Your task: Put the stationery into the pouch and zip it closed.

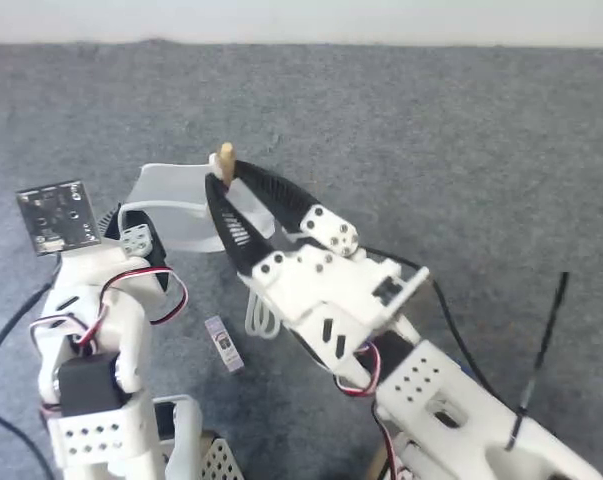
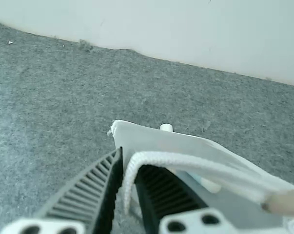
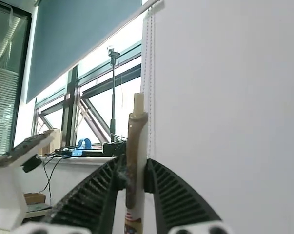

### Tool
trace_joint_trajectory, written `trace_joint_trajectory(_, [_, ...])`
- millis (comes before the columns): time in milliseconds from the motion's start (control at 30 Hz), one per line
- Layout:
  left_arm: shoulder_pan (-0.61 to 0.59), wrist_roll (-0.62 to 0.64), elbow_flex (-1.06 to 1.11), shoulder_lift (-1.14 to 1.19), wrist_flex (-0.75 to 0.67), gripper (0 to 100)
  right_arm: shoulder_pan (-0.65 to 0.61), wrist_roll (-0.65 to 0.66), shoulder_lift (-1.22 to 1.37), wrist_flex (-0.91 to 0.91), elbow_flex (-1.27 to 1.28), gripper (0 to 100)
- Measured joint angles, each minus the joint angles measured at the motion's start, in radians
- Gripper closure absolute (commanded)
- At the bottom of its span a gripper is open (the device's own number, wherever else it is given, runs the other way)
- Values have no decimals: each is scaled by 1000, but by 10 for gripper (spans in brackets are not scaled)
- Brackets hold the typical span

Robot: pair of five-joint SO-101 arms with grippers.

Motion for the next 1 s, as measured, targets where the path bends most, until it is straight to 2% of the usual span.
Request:
trace_joint_trajectory(367, [2, 0, 0, 0, 2, 989, 0, 0, 98, -98, 107, 992])
trace_joint_trajectory(767, [0, 0, 0, 0, 2, 989, -48, 5, 98, -107, 207, 992])
trace_joint_trajectory(1000, [0, 0, 0, 0, 2, 989, -94, 127, 98, -86, 236, 988])
